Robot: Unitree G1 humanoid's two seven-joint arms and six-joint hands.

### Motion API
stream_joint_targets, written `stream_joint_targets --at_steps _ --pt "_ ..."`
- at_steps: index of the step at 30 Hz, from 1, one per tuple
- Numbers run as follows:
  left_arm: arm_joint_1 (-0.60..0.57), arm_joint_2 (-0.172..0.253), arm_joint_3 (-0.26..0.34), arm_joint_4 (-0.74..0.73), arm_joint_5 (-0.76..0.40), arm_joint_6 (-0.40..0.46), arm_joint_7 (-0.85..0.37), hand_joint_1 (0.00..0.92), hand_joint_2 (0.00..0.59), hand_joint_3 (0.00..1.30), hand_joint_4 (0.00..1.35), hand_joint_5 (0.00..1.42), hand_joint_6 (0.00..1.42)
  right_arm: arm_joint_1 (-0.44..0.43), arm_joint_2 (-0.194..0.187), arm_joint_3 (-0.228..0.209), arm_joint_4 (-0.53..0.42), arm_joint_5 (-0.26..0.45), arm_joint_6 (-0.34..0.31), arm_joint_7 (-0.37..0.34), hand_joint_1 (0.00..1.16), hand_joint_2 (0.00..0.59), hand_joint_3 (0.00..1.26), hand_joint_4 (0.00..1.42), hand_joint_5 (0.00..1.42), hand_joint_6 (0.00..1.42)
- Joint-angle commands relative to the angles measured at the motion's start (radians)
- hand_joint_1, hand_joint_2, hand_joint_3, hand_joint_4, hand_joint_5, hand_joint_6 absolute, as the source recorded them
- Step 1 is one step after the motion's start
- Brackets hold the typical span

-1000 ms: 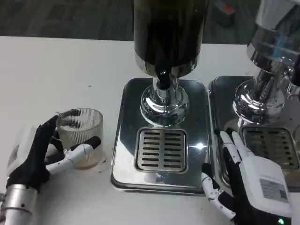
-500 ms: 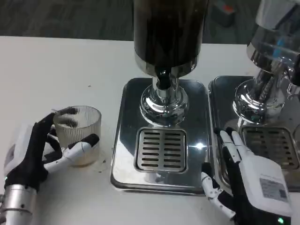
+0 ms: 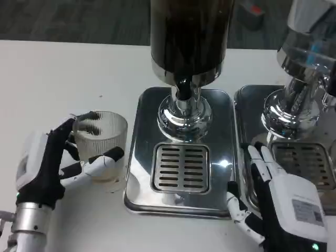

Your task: Grasp the cup under the faucet to collect the drink, then remove the cup.

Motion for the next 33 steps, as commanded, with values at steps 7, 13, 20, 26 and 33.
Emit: stream_joint_targets --at_steps 7,13,20,26,33 --pt "-0.100 -0.043 -0.066 0.009 0.060 -0.021 0.004 0.415 0.110 0.47 0.53 0.79 0.92 0.020 -0.005 -0.008 -0.031 -0.023 0.020 -0.035 0.27 0.494 0.07 0.00 0.07 0.17" --pt "-0.154 -0.095 -0.100 0.040 0.086 0.009 0.014 0.414 0.110 0.47 0.53 0.79 0.92 0.026 -0.003 -0.013 -0.041 -0.019 0.030 -0.035 0.27 0.494 0.07 0.00 0.07 0.16" --pt "-0.197 -0.121 -0.166 0.083 0.157 0.034 0.053 0.392 0.106 0.47 0.53 0.79 0.92 0.043 0.008 -0.011 -0.059 -0.029 0.047 -0.043 0.27 0.494 0.07 0.00 0.07 0.16" --pt "-0.232 -0.138 -0.220 0.092 0.219 0.072 0.129 0.378 0.110 0.46 0.52 0.79 0.89 0.050 0.014 -0.007 -0.068 -0.039 0.056 -0.043 0.27 0.494 0.06 0.00 0.07 0.17" --pt "-0.266 -0.157 -0.280 0.106 0.280 0.109 0.232 0.363 0.111 0.46 0.51 0.79 0.87 0.057 0.020 -0.004 -0.077 -0.045 0.066 -0.043 0.27 0.491 0.06 0.00 0.07 0.18"
